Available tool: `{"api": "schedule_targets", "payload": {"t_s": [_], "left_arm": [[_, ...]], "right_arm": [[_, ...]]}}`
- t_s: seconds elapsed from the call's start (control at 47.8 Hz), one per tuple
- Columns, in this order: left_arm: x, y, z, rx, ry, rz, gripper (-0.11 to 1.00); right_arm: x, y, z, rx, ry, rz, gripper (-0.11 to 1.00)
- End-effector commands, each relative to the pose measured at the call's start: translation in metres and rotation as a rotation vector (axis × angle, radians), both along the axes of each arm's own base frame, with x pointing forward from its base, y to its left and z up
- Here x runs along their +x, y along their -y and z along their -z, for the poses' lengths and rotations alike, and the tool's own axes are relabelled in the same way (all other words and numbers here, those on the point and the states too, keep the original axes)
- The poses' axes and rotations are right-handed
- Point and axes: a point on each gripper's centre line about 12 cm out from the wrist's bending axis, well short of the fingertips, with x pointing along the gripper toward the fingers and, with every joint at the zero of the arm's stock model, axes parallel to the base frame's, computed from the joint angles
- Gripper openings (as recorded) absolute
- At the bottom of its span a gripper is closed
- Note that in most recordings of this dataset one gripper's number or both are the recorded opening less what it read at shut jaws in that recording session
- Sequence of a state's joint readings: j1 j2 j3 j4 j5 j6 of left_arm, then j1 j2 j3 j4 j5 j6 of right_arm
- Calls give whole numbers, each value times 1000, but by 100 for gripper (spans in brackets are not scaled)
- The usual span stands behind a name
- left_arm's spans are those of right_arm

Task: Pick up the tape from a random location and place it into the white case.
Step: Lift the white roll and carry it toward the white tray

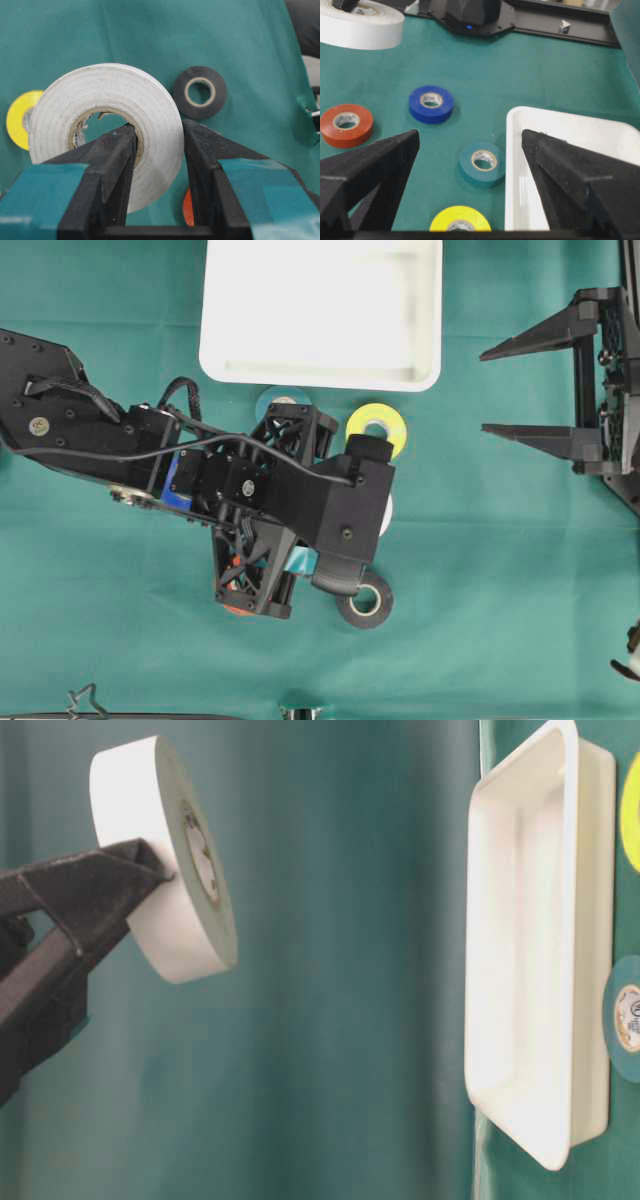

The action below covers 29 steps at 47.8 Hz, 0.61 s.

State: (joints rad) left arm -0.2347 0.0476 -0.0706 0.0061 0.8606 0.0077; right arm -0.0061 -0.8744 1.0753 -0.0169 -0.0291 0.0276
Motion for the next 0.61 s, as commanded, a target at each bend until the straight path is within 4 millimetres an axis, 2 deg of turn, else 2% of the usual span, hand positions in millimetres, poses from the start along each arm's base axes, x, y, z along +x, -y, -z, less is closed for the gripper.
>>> {"api": "schedule_targets", "payload": {"t_s": [0.0,0.314,0.481,0.586], "left_arm": [[-7,-1,-25,-13,62,0,26],[-5,-12,-22,-8,53,-24,26],[-2,-33,-18,-3,43,-70,26],[0,-54,-17,1,42,-114,26]], "right_arm": [[3,0,-12,-2,29,1,92],[3,0,-12,-5,29,1,92],[3,0,-12,-11,29,0,92],[3,0,-11,-11,24,0,92]]}}
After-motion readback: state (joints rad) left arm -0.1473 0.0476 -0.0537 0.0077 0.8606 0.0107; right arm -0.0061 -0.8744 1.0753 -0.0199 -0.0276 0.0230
